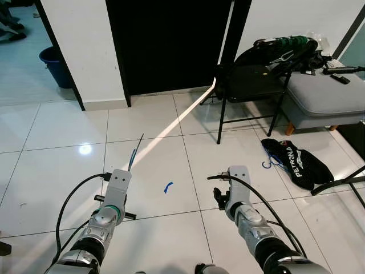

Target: Hang hanger

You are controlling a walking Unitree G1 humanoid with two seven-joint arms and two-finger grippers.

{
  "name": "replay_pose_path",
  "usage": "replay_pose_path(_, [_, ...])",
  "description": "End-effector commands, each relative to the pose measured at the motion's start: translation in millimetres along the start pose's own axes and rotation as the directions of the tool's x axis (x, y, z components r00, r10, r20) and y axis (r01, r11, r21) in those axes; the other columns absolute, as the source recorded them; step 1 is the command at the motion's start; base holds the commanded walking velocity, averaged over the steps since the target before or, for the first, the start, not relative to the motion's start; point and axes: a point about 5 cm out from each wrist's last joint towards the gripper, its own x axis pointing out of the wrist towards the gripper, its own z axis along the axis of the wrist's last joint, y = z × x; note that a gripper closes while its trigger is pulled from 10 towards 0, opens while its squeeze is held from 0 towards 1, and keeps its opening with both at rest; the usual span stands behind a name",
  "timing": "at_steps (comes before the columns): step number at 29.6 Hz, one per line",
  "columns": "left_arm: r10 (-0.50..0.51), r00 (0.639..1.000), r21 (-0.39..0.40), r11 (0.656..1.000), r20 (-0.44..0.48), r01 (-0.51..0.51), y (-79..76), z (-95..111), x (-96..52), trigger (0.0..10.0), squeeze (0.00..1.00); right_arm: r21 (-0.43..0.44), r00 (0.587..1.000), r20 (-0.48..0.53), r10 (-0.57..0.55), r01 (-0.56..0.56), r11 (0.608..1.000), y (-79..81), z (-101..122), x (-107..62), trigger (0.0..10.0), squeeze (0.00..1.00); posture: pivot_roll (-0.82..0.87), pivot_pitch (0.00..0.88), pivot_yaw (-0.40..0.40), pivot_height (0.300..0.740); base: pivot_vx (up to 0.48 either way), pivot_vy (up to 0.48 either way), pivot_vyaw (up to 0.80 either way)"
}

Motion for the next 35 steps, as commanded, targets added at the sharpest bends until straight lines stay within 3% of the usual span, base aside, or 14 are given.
replay_pose_path(1, [-0.003, 1.000, 0.019, 1.000, -0.005, 0.003, -1.8, -4.1, -0.9, 10.0, 0.00, -0.010, 1.000, -0.021, -0.009, 0.009, 1.000, -2.3, -7.4, -2.1, 10.0, 0.00, 0.04, 0.000, 0.014, 0.740, 0.000, 0.000, 0.00])
replay_pose_path(10, [0.000, 1.000, 0.022, 1.000, 0.004, 0.000, -4.1, -3.5, -1.0, 10.0, 0.00, -0.023, 1.000, -0.016, -0.017, 0.017, 1.000, -3.6, -7.3, -2.4, 10.0, 0.00, 0.05, 0.000, 0.006, 0.740, 0.000, 0.000, 0.00])
replay_pose_path(14, [0.014, 0.999, 0.073, 0.997, 0.034, -0.016, -5.6, 2.6, -0.4, 10.0, 0.00, -0.056, 1.000, 0.002, -0.031, 0.031, 0.998, -5.2, -3.6, -1.9, 10.0, 0.00, 0.06, 0.000, 0.003, 0.740, 0.000, 0.000, 0.00])
replay_pose_path(23, [-0.001, 1.000, 0.025, 1.000, 0.025, 0.001, -8.1, 2.2, -0.1, 10.0, 0.00, -0.076, 0.999, 0.028, -0.034, 0.036, 0.996, -3.5, 0.1, -1.3, 10.0, 0.00, 0.06, 0.000, 0.004, 0.740, 0.000, 0.000, 0.00])
replay_pose_path(35, [-0.028, 0.999, 0.049, 0.998, 0.031, 0.027, -13.6, 3.9, 0.1, 10.0, 0.00, -0.059, 0.998, 0.041, -0.037, 0.040, 0.997, -0.1, 1.2, -1.0, 10.0, 0.00, 0.05, 0.000, 0.009, 0.740, 0.000, 0.000, 0.00])
